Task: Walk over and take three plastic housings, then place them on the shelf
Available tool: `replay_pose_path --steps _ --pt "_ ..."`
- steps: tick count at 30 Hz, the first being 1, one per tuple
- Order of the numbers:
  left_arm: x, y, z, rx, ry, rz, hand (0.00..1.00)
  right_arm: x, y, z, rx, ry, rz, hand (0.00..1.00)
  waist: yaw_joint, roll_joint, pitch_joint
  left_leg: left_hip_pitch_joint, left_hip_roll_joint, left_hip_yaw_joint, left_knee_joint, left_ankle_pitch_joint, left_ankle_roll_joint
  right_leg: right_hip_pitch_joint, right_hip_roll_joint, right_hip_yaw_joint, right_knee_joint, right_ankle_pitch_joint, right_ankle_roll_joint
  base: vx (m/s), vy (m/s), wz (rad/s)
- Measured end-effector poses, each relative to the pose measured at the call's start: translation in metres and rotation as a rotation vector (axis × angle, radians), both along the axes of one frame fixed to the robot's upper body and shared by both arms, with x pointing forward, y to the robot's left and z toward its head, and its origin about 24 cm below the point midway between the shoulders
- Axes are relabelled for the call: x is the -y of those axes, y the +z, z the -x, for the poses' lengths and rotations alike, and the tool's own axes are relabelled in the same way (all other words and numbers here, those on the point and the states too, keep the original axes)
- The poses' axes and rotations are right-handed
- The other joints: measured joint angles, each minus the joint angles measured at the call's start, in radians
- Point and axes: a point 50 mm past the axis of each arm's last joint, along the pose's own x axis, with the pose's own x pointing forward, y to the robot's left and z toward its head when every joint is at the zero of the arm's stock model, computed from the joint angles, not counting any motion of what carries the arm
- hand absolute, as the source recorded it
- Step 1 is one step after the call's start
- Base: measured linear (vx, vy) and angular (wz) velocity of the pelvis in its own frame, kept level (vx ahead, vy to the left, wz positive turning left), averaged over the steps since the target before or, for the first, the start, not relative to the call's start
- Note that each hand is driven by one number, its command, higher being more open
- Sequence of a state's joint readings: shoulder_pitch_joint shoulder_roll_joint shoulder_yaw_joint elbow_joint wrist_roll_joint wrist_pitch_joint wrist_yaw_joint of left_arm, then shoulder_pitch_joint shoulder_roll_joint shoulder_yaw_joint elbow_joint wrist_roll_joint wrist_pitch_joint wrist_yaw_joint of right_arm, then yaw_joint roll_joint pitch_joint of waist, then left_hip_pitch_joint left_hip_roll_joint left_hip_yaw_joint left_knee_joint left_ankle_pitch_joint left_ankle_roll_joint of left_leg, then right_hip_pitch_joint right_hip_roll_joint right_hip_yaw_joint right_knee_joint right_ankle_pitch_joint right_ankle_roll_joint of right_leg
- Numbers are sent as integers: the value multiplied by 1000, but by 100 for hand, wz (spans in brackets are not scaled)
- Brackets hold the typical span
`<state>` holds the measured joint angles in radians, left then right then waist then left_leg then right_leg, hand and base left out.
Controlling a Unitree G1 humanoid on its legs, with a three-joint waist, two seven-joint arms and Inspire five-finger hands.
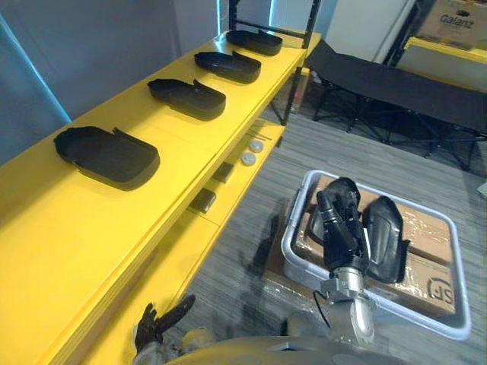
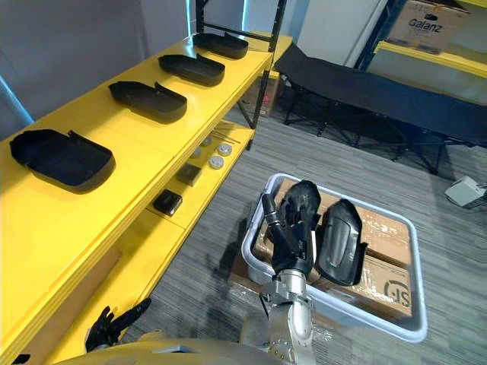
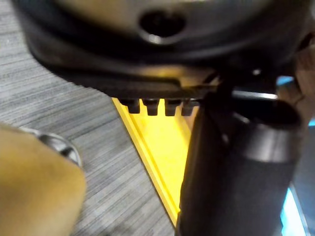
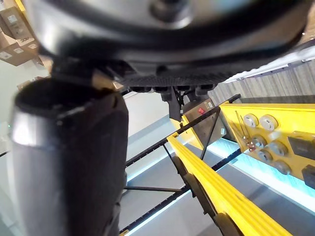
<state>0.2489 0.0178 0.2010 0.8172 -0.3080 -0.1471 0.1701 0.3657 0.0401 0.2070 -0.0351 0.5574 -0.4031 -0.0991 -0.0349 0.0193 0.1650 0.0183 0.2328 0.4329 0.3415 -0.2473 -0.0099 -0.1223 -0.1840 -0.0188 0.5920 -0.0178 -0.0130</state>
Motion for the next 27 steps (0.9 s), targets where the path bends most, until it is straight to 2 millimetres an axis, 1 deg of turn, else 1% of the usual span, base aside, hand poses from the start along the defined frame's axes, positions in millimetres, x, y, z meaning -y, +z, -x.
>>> replay_pose_path --steps 1,2,3,4,5,6,7,8,9,10,11,12,13,14,15,16,17,18,20,21,22,24,26,27 --pt "-5 0 -1 -13 -14 -9 100 -8 -4 -9 -10 33 3 100 9 -6 -3 -26 31 2 -1 21 -15 2 -31 4 52 -2 -3 -143 -235 -30" --pt "-7 -1 1 -26 -21 -8 100 -12 -7 -14 -24 44 13 100 11 -16 -10 -44 42 3 0 33 -24 3 -47 16 66 -1 -3 -130 -263 -23" --pt "-9 -1 2 -29 -16 -3 100 -14 -8 -17 -33 47 28 100 14 -24 -14 -55 47 3 3 43 -35 5 -55 29 67 0 -3 -89 -294 -12" --pt "-12 -2 5 -40 -15 -3 100 -15 -11 -20 -52 43 48 100 20 -38 -20 -82 61 2 31 56 -51 15 -63 50 33 14 -4 -80 -354 -18" --pt "-21 -2 10 -55 3 -8 100 -15 -13 -20 -69 34 72 100 33 -62 -24 -102 66 -6 76 58 -54 39 -74 50 -53 94 19 -86 -378 -19" --pt "-21 -4 13 -63 24 2 100 -12 -14 -20 -74 31 105 100 35 -70 -28 -114 70 -20 100 57 -54 60 -73 36 -73 44 55 -95 -360 -32" --pt "-19 -6 20 -73 90 31 100 -5 -15 -20 -77 31 172 100 39 -47 -22 -114 98 -41 107 66 -62 110 -64 -21 -152 -13 118 -105 -347 -40" --pt "-14 -9 32 -95 131 50 100 0 -14 -20 -67 40 228 100 38 -40 -20 -112 123 -39 94 87 -80 152 -63 -81 -228 -66 183 -111 -343 -47" --pt "-13 -10 35 -94 152 58 100 3 -13 -21 -62 47 251 100 36 -40 -20 -113 131 -36 88 96 -95 159 -61 -111 -254 -90 217 -93 -382 -46" --pt "-12 -10 36 -88 164 56 100 9 -11 -22 -60 60 280 100 34 -36 -18 -118 149 -31 74 122 -123 172 -46 -169 -297 -138 235 -60 -316 -31" --pt "-11 -9 36 -84 164 55 100 12 -11 -21 -66 65 294 100 31 -33 -15 -121 158 -33 69 136 -124 183 -31 -191 -323 -155 216 -57 -397 -23" --pt "-10 -10 34 -75 160 58 100 22 -13 -18 -94 60 322 100 23 -17 -4 -118 182 -41 61 171 -89 216 5 -214 -375 -170 189 -108 -424 -2" --pt "-8 -10 35 -67 154 63 100 31 -16 -11 -131 39 336 100 11 -8 -3 -111 192 -47 39 230 -60 222 28 -218 -386 -164 169 -100 -346 -2" --pt "-7 -10 37 -65 148 65 100 34 -16 -7 -140 29 338 100 10 -15 -2 -108 185 -55 30 246 -58 215 30 -208 -387 -170 156 -123 -267 -26" --pt "-3 -10 41 -71 140 77 100 43 -14 -3 -142 -3 353 100 7 -7 -3 -91 140 -99 8 224 -82 195 26 -168 -385 -170 143 -73 -97 -81" --pt "1 -11 45 -77 130 88 100 51 -9 -4 -131 -29 369 100 7 0 1 -71 67 -156 0 170 -87 167 29 -117 -388 -163 133 -75 -104 -100" --pt "1 -10 46 -77 123 85 100 55 -9 -4 -132 -45 376 100 7 2 1 -62 36 -175 -6 143 -84 156 32 -94 -389 -157 127 -15 -33 -111" --pt "2 -10 45 -65 112 79 100 62 -8 -3 -143 -84 389 100 7 5 5 -41 -11 -203 -38 116 -90 133 39 -60 -387 -133 123 16 -28 -88" --pt "3 -9 40 -49 91 78 100 71 -7 -1 -162 -137 431 100 4 11 9 -18 -32 -235 -103 106 -94 102 52 -41 -391 -110 125 -7 -8 -66" --pt "3 -9 37 -42 65 78 100 75 -8 1 -183 -173 453 100 2 15 11 -4 -44 -242 -138 107 -94 90 50 -30 -398 -94 135 -51 68 -35" --pt "4 -9 35 -37 30 75 100 77 -9 2 -207 -195 477 100 -3 14 14 1 -55 -242 -159 109 -97 85 42 -30 -413 -75 143 -57 100 -30" --pt "0 -7 30 -33 -40 48 100 77 -11 2 -239 -204 514 100 1 2 22 2 -68 -241 -172 111 -102 84 32 -30 -443 -45 147 -85 124 -21" --pt "-4 -4 17 -8 -139 11 100 73 -10 -2 -241 -187 536 100 8 -11 41 -11 -85 -220 -170 112 -103 87 18 -34 -513 17 149 -128 119 -30" --pt "-4 -3 15 -3 -160 4 100 73 -10 -5 -235 -182 535 100 8 -14 47 -14 -88 -215 -168 112 -103 88 15 -36 -530 31 147 -132 78 -32"
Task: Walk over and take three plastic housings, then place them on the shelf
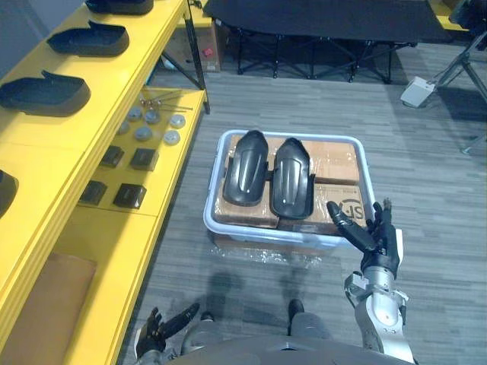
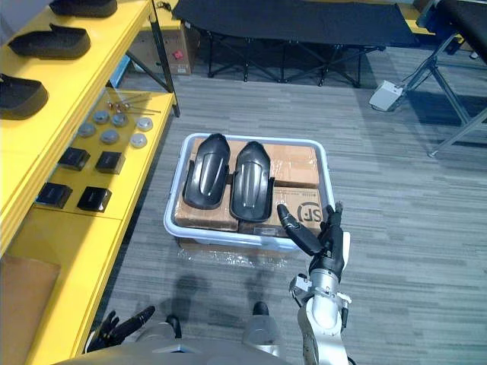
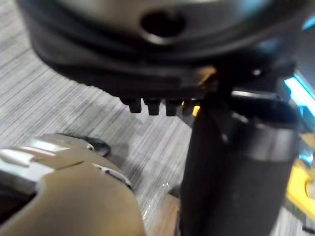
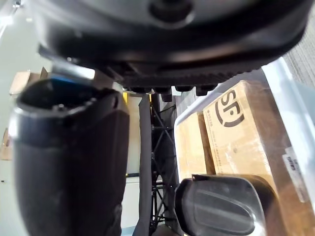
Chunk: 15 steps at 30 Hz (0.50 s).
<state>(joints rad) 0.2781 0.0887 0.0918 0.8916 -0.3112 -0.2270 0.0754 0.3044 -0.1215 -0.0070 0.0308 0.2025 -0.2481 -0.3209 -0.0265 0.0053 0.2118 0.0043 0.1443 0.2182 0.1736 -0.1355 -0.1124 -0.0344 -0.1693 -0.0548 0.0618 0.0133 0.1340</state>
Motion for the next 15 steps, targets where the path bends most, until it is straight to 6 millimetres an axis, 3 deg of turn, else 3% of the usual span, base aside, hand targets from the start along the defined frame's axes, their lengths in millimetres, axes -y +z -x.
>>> replay_pose_path --steps 5,8,12,15 --pt "-7 10 -20 76 -44 -32 100 8 2 -25 8 -16 6 100 -2 -15 47 -67 -10 -20 58 -22 -9 -16 -11 -26 -69 56 -6 -143 21 -5" --pt "-8 16 -38 134 -63 -41 100 31 8 -51 -3 -70 43 100 8 -10 101 -137 -11 -73 106 -32 -2 -26 -6 -56 -93 77 -23 -107 2 22" --pt "-5 24 -55 193 -98 -28 100 69 41 -104 -23 -153 98 100 51 3 164 -197 -16 -132 139 -16 4 -45 2 -89 -104 110 -13 -81 -10 21" --pt "-3 26 -60 210 -100 -18 100 84 69 -130 -13 -177 116 100 64 12 193 -206 -18 -151 146 -9 8 -42 3 -107 -100 112 -12 -4 -7 18"
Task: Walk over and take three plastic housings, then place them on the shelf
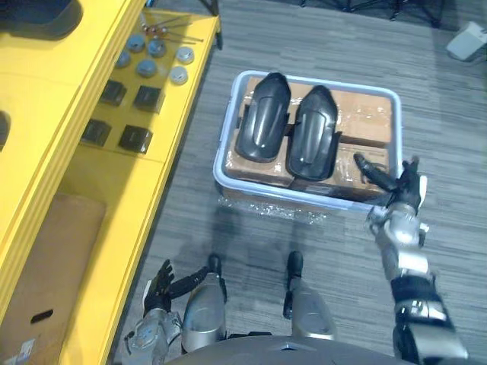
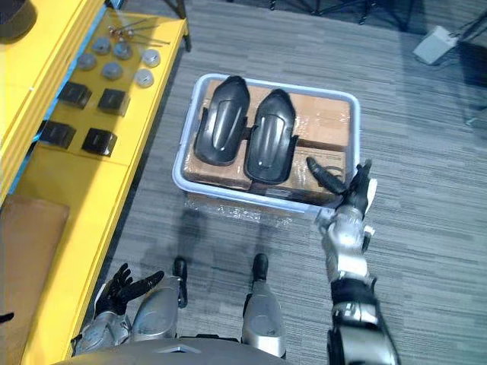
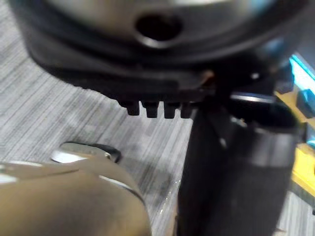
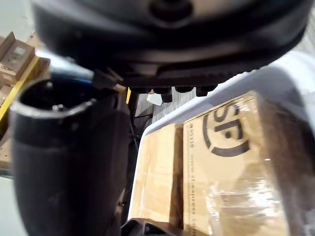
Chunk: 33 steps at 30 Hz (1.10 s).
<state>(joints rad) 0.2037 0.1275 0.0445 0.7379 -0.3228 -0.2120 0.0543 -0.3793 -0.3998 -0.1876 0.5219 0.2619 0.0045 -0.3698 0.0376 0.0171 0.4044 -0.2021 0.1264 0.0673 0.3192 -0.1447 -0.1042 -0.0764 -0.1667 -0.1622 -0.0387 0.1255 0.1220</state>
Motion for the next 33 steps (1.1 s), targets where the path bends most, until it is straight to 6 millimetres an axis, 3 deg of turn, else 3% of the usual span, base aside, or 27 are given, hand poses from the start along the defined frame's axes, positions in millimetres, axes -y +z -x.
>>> replay_pose_path --steps 4,7,13,18,25,26,31,33 --pt "2 1 -2 16 -23 19 100 13 39 -22 52 -2 17 100 19 5 39 -3 -5 -23 6 0 1 11 -2 -25 6 0 0 -3 5 15" --pt "3 3 -5 31 -47 31 100 18 57 -33 47 18 37 100 35 9 57 -5 -10 -31 8 2 3 10 -7 -40 17 0 0 -13 16 10" --pt "7 4 -10 49 -79 42 100 17 69 -51 -145 93 109 100 51 22 70 -6 -14 -43 11 6 7 17 -11 -66 24 -2 -1 -23 17 7" --pt "11 5 -13 58 -60 73 100 22 75 -56 -294 111 180 100 65 44 82 -6 -14 -50 10 12 6 16 -11 -83 39 -6 -5 -16 3 4" --pt "13 4 -13 48 -52 81 100 21 77 -61 -484 138 278 100 73 49 85 -6 -14 -46 9 20 8 6 -15 -84 54 -9 -7 -10 4 -1" --pt "13 4 -15 50 -54 83 100 22 75 -61 -518 136 299 0 78 50 85 -7 -14 -45 9 21 8 2 -15 -84 55 -9 -8 -42 13 -5" --pt "15 5 -20 58 -63 84 100 30 72 -58 -656 125 454 0 91 54 87 -34 -13 -46 10 31 6 -24 -15 -92 58 -9 -8 -14 5 1" --pt "15 5 -21 59 -65 81 100 42 79 -54 -710 87 555 0 98 55 87 -35 -13 -49 10 31 6 -23 -15 -95 60 -9 -8 9 7 4"
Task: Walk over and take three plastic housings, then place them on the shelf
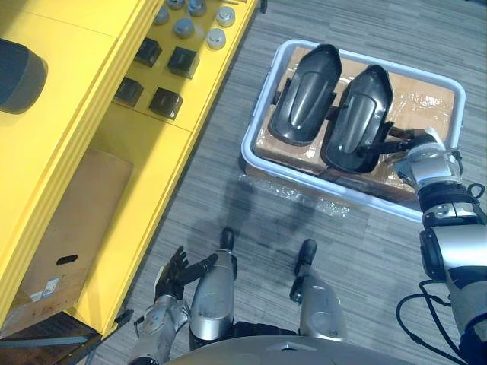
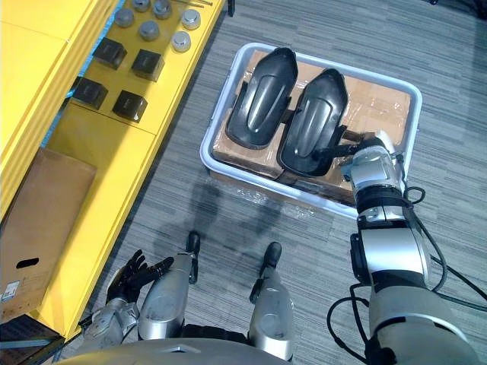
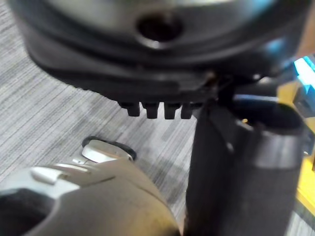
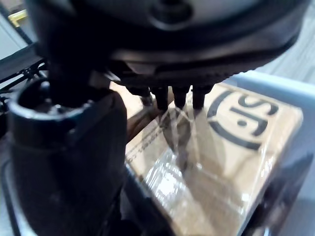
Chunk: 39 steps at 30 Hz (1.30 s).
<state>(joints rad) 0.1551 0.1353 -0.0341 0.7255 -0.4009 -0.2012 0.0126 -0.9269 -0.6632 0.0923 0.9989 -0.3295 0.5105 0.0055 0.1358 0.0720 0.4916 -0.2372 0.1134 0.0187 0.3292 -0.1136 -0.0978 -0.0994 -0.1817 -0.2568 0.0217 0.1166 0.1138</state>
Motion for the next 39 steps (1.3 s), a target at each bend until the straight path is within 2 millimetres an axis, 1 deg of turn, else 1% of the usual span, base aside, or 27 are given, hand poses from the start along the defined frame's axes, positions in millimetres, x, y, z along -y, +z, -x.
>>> replay_pose_path --steps 1,2,3,5,6,8,9,15,18,23,26,27,29,31,32,34,35,36,37,38,39 --pt "0 0 -1 0 0 -1 100 6 2 2 -31 -6 33 0 3 1 1 -1 0 -2 0 0 0 0 0 -5 0 0 0 11 9 5" --pt "0 0 -1 -1 0 -2 100 7 2 3 -51 -6 46 0 3 1 1 -2 0 -3 0 0 0 0 0 -7 0 0 0 17 11 6" --pt "1 0 -2 1 -3 -4 100 9 1 4 -85 -8 110 0 7 7 4 -3 0 -6 0 0 0 1 0 -11 1 0 0 15 7 5" --pt "3 1 -5 3 -11 -4 100 11 5 4 -106 -17 173 0 11 15 6 -9 -1 -10 0 1 0 -2 -1 -15 1 -1 -1 9 8 6" --pt "4 1 -5 4 -16 -5 100 12 5 4 -114 -19 173 0 11 16 6 -14 -1 -12 0 2 -1 -5 -1 -18 1 -1 -1 7 6 12" --pt "7 3 -12 13 -38 -5 100 17 -2 9 -155 -44 181 0 21 31 12 -26 -2 -26 0 6 -2 -8 1 -37 1 -3 -4 12 -1 17" --pt "7 3 -12 14 -38 -5 100 18 -1 9 -155 -46 189 0 23 31 12 -31 -2 -28 -1 8 -3 -13 1 -38 2 -3 -4 23 -1 10" --pt "7 3 -13 15 -17 -2 100 16 -4 7 -125 -32 217 0 30 34 12 -33 -2 -29 -5 12 -1 -20 -1 -45 14 -8 -8 1 2 1" --pt "7 5 -14 21 -3 -13 100 15 -6 7 -79 -26 223 0 28 33 12 -33 -4 -35 -18 22 0 -21 -2 -53 15 -9 -9 -6 2 7" --pt "8 11 -20 61 -7 -12 100 16 -22 13 -1 -7 263 0 26 32 13 -26 -2 -50 -40 40 -5 -21 -1 -67 31 -19 -13 -8 -9 9" --pt "8 16 -24 95 -7 -12 100 12 -34 19 51 43 279 0 22 24 15 1 -2 -44 -73 57 -7 -12 -2 -64 31 -19 -14 -2 -6 -2" --pt "9 21 -27 123 -4 -15 100 9 -42 24 63 78 294 0 20 18 17 23 -1 -44 -94 66 -9 1 -1 -65 31 -23 -16 0 0 0" --pt "9 27 -30 159 -1 -18 100 5 -52 32 72 116 307 0 17 8 17 51 1 -43 -118 75 -13 18 0 -66 31 -29 -17 3 -15 1" --pt "6 36 -30 203 0 -24 100 -5 -61 37 111 147 298 0 -2 -18 13 77 1 -42 -149 87 -13 33 0 -68 29 -34 -17 7 -16 1" --pt "6 38 -30 214 -2 -27 100 -8 -64 40 123 150 297 0 -5 -25 8 83 1 -41 -157 89 -14 35 0 -69 29 -37 -16 0 0 0" --pt "5 53 -33 278 -27 -57 100 -17 -78 52 148 157 286 0 -12 -58 -12 112 1 -35 -189 91 -11 48 0 -68 25 -43 -15 38 -14 -3" --pt "6 57 -34 297 -36 -71 100 -18 -82 55 151 154 279 0 -13 -65 -18 119 1 -34 -195 92 -11 51 0 -68 25 -44 -13 51 -9 -3" --pt "6 68 -35 342 -50 -99 100 -25 -90 60 162 151 260 0 -21 -81 -39 126 1 -29 -199 94 -15 55 -1 -66 24 -47 -11 43 -2 -3" --pt "6 73 -36 365 -54 -101 100 -28 -94 63 165 152 251 0 -26 -89 -54 126 1 -27 -199 94 -15 55 -1 -66 23 -48 -10 92 3 -5" --pt "7 87 -41 427 -65 -113 100 -34 -102 71 170 160 243 0 -32 -102 -82 140 0 -22 -208 94 -14 68 -1 -64 13 -47 -9 89 3 -5" --pt "8 94 -43 456 -79 -134 100 -36 -105 74 166 167 251 0 -33 -106 -88 152 0 -18 -213 94 -14 78 -1 -62 8 -47 -9 91 2 -8"
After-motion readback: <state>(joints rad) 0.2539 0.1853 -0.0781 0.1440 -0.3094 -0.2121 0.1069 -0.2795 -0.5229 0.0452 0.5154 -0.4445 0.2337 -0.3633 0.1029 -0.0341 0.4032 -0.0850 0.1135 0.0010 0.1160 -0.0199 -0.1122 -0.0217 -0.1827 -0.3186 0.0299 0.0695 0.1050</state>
